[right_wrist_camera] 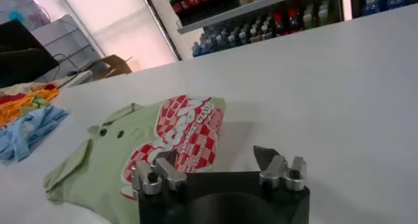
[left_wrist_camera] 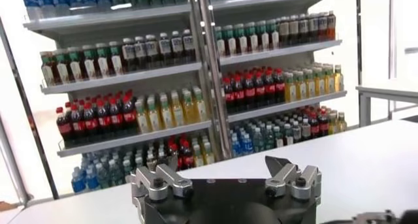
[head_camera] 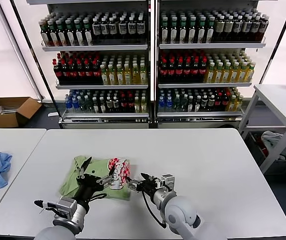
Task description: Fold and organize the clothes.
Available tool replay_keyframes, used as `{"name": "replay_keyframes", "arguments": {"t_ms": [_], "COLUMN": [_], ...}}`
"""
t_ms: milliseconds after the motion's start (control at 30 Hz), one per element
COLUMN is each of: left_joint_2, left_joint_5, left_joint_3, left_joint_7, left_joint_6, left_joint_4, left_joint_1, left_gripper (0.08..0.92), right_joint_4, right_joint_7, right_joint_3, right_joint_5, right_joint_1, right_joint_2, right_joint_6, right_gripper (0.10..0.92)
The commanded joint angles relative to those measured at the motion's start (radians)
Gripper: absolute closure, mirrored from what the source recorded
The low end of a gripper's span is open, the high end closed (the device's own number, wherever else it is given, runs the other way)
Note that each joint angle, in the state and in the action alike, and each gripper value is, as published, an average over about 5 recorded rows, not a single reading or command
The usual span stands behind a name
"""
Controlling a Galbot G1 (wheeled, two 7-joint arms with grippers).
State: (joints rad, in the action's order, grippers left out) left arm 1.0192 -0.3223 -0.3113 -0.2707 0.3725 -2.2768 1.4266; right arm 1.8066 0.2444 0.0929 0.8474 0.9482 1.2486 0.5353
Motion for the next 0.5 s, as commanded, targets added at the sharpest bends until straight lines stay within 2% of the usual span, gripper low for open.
{"name": "replay_keyframes", "arguments": {"t_ms": [33, 500], "left_joint_2": [0.001, 0.007], "left_joint_5": [-0.005, -0.018], "left_joint_3": [-0.018, -0.010], "left_joint_7": [0.007, 0.010], "left_joint_6": [0.012, 0.021], "left_joint_4": [-0.003, -0.013], "left_joint_1": [0.015, 0.015], "left_gripper": [0.177, 0.177], "right_joint_4": [-0.161, -0.263], "right_joint_7": [-0.037, -0.072], "right_joint_3": [0.030, 0.024], "right_joint_5": [-0.013, -0.072], "right_joint_1": [-0.061, -0.092], "right_joint_2": [0.075, 0.156], "right_joint_6": [0.017, 0.033], "right_gripper": [0.284, 0.691]}}
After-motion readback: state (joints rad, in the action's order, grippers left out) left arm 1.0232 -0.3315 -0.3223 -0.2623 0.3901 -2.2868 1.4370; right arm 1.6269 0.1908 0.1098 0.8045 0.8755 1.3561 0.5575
